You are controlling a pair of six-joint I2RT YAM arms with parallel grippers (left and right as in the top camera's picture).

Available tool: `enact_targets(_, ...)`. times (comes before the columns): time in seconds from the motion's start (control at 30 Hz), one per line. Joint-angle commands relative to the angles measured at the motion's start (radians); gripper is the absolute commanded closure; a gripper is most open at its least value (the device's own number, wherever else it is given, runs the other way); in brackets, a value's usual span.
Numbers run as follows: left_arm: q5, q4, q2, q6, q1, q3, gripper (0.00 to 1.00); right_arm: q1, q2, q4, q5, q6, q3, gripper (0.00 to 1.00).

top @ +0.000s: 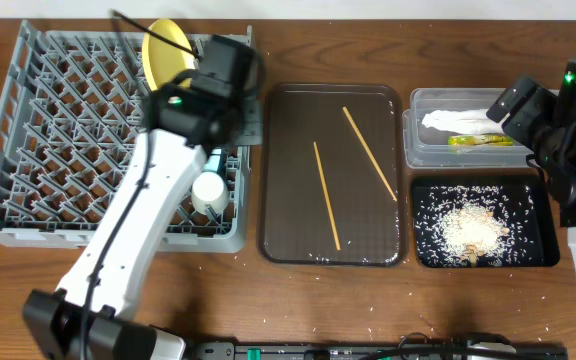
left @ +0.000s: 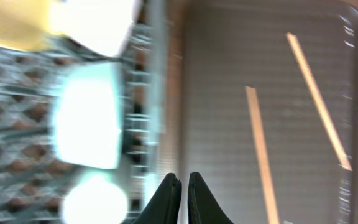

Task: Sort waste into correct bins and load items into the dishwasher

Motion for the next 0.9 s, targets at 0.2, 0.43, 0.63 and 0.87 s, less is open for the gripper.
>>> enact_targets(0.2, 0.081, 0.01, 0.026, -0.09, 0.002, -0.007, 0.83, -0.004, 0.002, -0.002, 0.004, 0.011, 0.0, 0.01)
enact_targets(0.43, 0.119, 0.09, 0.18, -0.227, -0.158, -0.016, 0.67, -0.004, 0.002, -0.002, 0.004, 0.011, 0.0, 0.01)
enact_targets(0.63, 0.134, 0.119, 0.336, -0.317, -0.249, -0.003, 0.65, -0.004, 0.002, -0.002, 0.004, 0.011, 0.0, 0.01)
enact_targets(0.87, 0.238, 0.196, 0.486, -0.328, -0.307, -0.002, 0.63, -0.004, 0.002, -0.002, 0.004, 0.011, 0.0, 0.01)
